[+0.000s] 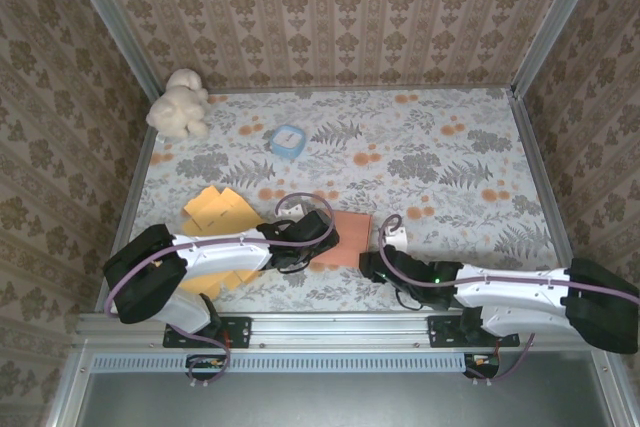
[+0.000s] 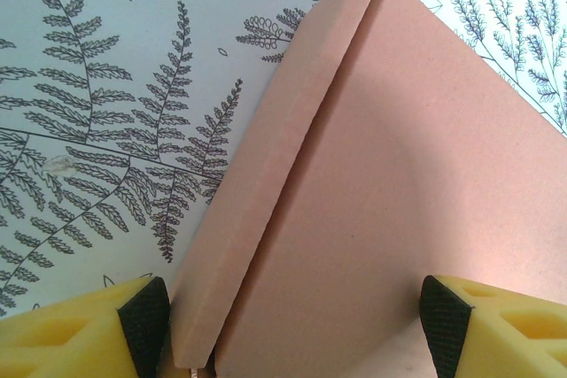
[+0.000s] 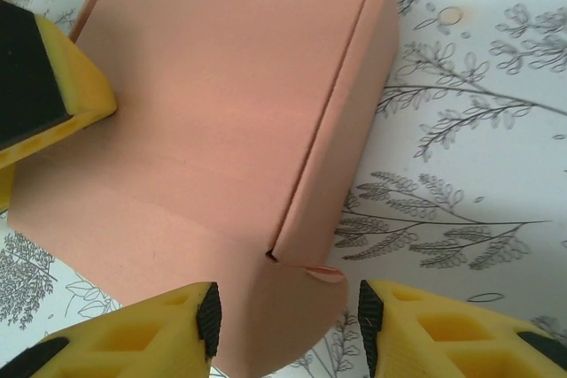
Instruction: Fold the paper box
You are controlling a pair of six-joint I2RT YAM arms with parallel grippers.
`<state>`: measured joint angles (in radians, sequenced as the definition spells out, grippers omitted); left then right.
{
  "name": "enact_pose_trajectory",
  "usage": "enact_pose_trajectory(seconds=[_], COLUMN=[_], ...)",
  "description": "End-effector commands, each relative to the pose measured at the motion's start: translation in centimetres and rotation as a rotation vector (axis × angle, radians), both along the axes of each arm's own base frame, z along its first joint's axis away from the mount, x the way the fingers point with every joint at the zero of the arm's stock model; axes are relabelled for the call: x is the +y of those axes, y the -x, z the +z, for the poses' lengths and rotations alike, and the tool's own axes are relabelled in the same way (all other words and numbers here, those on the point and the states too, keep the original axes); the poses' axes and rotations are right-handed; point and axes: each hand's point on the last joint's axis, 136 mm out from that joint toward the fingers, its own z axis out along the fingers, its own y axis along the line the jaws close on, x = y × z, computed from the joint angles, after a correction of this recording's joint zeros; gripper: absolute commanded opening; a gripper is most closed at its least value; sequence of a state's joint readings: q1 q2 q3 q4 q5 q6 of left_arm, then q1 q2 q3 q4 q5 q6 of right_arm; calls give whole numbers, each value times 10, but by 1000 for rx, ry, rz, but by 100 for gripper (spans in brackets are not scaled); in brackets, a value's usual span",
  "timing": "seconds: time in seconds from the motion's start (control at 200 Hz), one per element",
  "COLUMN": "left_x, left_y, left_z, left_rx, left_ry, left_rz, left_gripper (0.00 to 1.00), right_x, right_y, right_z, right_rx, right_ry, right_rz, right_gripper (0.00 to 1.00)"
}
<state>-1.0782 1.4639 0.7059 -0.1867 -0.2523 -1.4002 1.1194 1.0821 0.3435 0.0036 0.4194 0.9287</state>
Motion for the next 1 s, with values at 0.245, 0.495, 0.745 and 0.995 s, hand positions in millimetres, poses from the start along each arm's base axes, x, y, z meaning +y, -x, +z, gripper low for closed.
enact_pose_trajectory(seconds=[0.245,0.495,0.745,0.995], left_x=[10,10,11,11], left_y=[1,1,1,1], left_z=[-2,-2,-2,-2], left_rx=[-3,-3,-4,-4], left_ry=[-10,-7,-9,-9], left_rz=[34,36,36,37], left_gripper=[77,77,77,77], right_x=[33,43,54,62], right_y=[4,5,9,14], right_z=[0,2,10,19], right_rx=[6,1,-7,-4], right_ry=[-31,-22,-71,-131], right_rz=[33,59,95,127], right_gripper=[42,35,33,33])
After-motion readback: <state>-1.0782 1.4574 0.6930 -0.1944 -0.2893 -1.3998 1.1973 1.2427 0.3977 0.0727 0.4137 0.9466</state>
